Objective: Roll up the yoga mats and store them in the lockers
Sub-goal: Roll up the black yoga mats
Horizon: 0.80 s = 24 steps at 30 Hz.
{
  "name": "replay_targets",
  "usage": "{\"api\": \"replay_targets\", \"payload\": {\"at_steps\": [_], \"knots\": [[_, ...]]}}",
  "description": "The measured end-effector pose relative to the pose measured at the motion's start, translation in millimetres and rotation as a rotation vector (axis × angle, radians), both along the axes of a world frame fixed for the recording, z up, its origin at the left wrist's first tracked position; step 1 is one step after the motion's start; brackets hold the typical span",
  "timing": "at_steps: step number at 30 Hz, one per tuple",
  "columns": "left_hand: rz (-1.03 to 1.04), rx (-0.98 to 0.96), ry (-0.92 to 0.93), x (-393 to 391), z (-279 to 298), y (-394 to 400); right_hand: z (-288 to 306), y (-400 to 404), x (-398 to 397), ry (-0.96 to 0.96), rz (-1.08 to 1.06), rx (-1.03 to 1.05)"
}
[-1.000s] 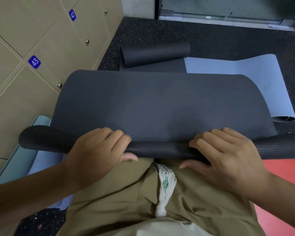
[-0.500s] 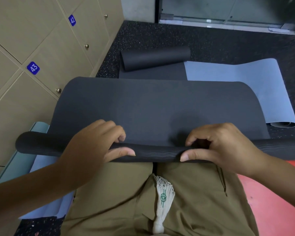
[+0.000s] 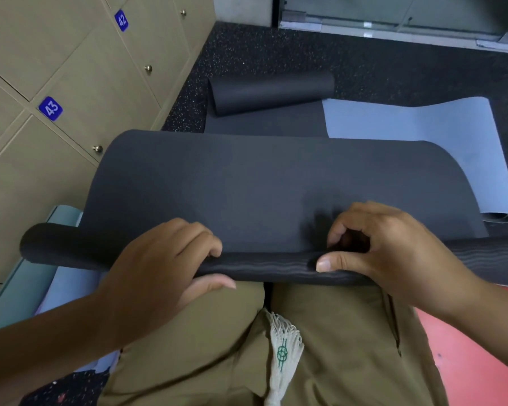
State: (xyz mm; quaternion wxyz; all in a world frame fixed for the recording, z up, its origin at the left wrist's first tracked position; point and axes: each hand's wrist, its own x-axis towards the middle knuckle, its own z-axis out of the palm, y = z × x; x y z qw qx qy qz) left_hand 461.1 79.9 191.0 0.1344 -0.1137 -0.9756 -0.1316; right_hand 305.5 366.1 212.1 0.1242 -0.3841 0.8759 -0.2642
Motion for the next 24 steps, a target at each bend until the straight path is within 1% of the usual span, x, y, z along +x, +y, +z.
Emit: {"api": "replay_targets", "payload": {"at_steps": [4, 6, 8, 10, 13, 15, 16, 19, 21, 24], "knots": [[0.124, 0.143, -0.138, -9.0, 5.6, -1.9, -7.6, -3.7, 9.7, 0.196, -0.047, -0.074], [0.179, 0.198, -0.193, -14.4, 7.8, -3.0, -13.8, -6.1, 15.8, 0.338, -0.064, -0.096], [0.216, 0.258, -0.265, -20.4, 10.4, -5.2, -21.3, -7.9, 19.2, 0.519, -0.076, -0.094], [0.230, 0.322, -0.340, -25.9, 13.5, -7.4, -26.4, -7.3, 19.1, 0.597, -0.052, -0.110], [0.224, 0.413, -0.436, -35.6, 17.2, -9.2, -29.7, -4.8, 11.2, 0.573, 0.031, -0.117], [0.230, 0.471, -0.497, -41.4, 18.3, -9.5, -29.6, -5.3, 5.8, 0.526, 0.030, -0.109], [0.239, 0.495, -0.492, -43.8, 18.6, -9.9, -28.8, -6.9, 3.2, 0.505, 0.021, -0.105], [0.250, 0.442, -0.333, -46.4, 16.6, -9.5, -25.5, -13.7, -6.9, 0.442, 0.015, -0.065], [0.234, 0.400, -0.238, -44.8, 15.2, -4.4, -22.8, -18.2, -17.5, 0.353, 0.030, -0.034], [0.171, 0.287, -0.108, -40.1, 10.4, 0.8, -21.5, -25.9, -30.9, 0.203, 0.038, 0.002]]}}
